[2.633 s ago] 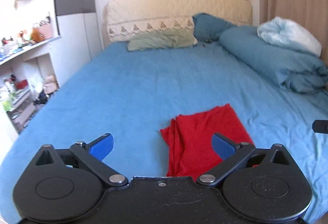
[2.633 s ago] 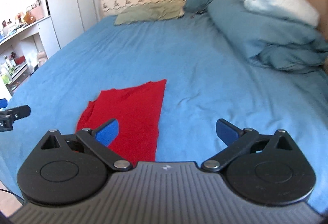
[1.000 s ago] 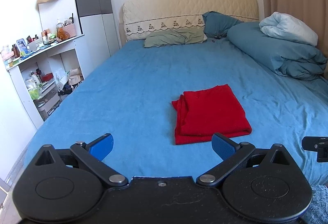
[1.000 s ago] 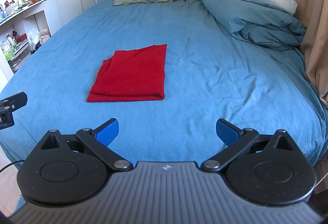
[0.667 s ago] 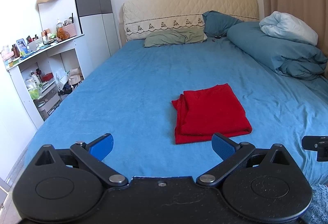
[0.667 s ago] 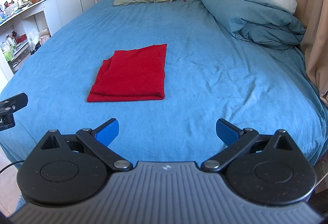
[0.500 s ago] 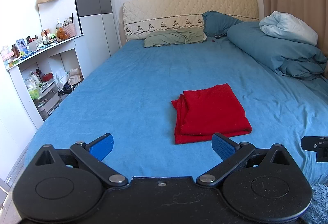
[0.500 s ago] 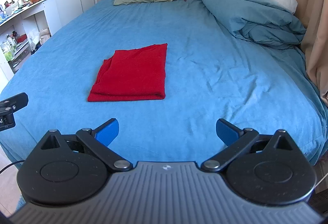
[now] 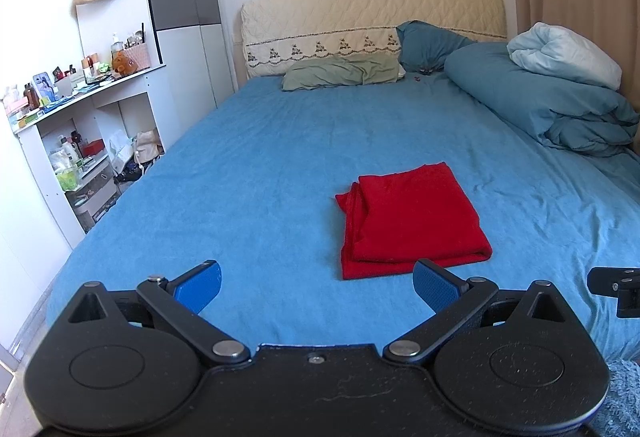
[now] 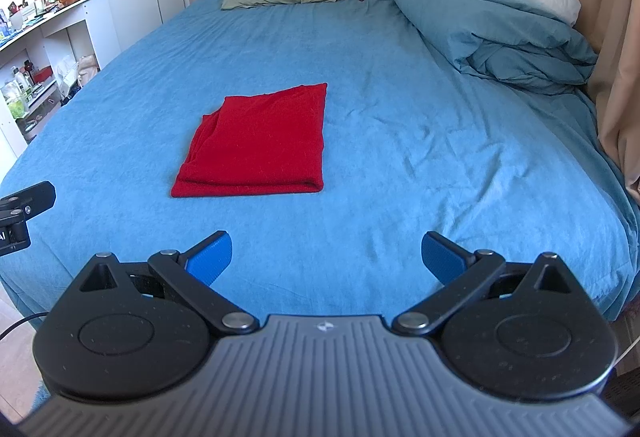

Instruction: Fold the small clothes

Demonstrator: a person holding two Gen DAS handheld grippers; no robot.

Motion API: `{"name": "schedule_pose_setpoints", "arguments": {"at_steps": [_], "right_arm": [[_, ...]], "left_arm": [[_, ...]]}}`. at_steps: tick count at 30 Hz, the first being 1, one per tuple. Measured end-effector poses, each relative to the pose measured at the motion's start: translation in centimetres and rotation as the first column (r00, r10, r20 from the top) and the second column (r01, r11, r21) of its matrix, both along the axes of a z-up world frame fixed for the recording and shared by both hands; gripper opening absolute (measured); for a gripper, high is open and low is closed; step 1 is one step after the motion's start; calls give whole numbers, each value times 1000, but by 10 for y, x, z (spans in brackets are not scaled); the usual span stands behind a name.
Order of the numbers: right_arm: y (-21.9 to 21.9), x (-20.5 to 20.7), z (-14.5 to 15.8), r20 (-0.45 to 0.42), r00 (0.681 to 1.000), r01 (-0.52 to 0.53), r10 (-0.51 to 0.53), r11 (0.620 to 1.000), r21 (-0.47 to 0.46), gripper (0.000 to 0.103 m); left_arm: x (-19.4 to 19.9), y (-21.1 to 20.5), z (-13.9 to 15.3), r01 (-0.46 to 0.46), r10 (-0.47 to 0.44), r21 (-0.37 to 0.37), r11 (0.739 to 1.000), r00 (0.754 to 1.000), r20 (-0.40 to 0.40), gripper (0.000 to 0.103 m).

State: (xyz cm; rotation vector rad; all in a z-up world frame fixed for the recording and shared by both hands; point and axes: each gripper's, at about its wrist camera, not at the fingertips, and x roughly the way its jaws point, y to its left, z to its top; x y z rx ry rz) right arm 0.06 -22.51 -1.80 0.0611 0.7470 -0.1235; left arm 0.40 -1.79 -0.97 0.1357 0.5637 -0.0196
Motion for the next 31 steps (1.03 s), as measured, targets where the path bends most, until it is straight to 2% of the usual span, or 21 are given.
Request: {"name": "schedule_pose_setpoints", "arguments": {"at_steps": [21,31], "right_arm": [[5,0,-1,-6,1000,0,0,1000,-2,103],[6,10,-7,-16,1000,6,-6,1000,3,103]], "left_arm": [[0,8,-4,7,-6,-32,999,1000,8,103],[12,11,-11,-12,11,-35,999,1000,-7,103]]}}
